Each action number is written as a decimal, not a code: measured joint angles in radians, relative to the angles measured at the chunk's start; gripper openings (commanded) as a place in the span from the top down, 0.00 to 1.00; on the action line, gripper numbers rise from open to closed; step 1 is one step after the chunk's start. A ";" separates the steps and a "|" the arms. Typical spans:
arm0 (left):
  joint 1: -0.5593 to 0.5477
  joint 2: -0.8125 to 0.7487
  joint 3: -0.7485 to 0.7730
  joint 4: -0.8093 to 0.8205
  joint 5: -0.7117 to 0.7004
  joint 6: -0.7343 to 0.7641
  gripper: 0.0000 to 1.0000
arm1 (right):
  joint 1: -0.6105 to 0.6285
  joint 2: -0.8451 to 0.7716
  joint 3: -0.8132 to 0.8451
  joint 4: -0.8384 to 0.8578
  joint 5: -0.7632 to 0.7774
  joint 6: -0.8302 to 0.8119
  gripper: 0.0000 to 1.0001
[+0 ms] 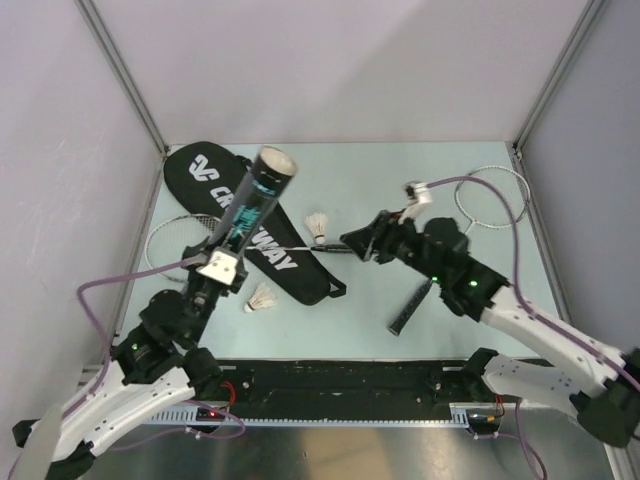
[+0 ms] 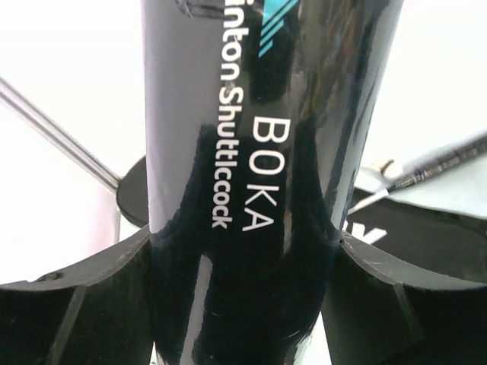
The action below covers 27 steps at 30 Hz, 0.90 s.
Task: Pack up the badminton gear
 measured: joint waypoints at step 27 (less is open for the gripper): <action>0.000 -0.224 0.050 -0.070 -0.009 -0.047 0.54 | 0.229 1.097 0.170 0.646 -0.385 -0.016 0.43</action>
